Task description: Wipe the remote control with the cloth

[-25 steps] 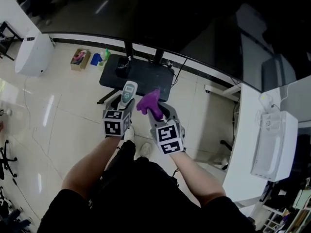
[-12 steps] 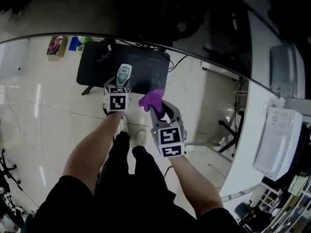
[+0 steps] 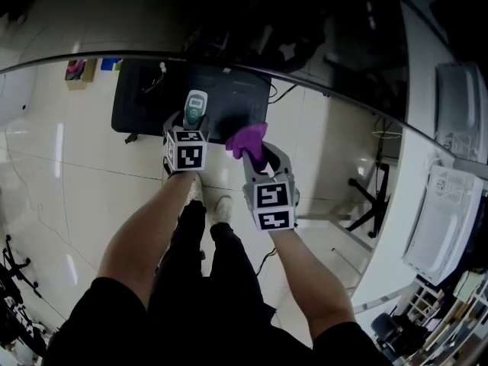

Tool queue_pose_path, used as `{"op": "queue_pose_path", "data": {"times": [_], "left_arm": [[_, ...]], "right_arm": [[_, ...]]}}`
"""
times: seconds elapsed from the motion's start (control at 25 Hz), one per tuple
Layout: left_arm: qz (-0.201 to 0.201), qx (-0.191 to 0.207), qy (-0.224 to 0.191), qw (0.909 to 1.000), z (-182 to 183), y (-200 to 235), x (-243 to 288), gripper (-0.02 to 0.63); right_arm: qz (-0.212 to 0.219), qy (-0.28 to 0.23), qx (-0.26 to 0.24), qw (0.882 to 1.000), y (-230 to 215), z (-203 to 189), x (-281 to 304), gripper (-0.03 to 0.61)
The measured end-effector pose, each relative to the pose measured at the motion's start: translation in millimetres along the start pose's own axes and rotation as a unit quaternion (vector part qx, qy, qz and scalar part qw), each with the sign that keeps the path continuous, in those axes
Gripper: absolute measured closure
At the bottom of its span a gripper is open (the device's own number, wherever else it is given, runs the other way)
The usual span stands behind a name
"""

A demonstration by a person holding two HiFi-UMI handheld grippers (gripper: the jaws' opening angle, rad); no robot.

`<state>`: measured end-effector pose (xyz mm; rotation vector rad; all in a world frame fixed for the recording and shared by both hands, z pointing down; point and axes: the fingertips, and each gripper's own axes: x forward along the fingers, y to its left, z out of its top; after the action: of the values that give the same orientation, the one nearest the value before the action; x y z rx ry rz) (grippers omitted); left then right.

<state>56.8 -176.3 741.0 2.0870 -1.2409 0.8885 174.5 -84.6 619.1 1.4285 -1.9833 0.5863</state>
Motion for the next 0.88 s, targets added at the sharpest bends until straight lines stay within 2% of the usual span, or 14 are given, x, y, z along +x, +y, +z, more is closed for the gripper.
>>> {"op": "queue_pose_path", "data": {"times": [0.24, 0.56, 0.76, 0.88], "left_arm": [[-0.009, -0.011, -0.003, 0.9999, -1.6, -3.0, -12.8, 0.357], [-0.015, 0.011, -0.01, 0.9998, -0.9, 0.9, -45.2, 0.357], [-0.02, 0.02, -0.009, 0.9996, -10.5, -2.3, -62.2, 0.357], [-0.02, 0.035, -0.017, 0.9991, -2.9, -2.8, -76.2, 0.357]], "right_arm": [[0.001, 0.019, -0.03, 0.999, -7.8, 0.2, 60.6, 0.433], [0.009, 0.068, -0.049, 0.996, -5.6, -28.0, 132.6, 0.426], [-0.003, 0.078, -0.053, 0.996, -9.1, -33.5, 146.3, 0.401], [-0.002, 0.083, -0.055, 0.995, -8.3, -33.5, 142.7, 0.378]]}}
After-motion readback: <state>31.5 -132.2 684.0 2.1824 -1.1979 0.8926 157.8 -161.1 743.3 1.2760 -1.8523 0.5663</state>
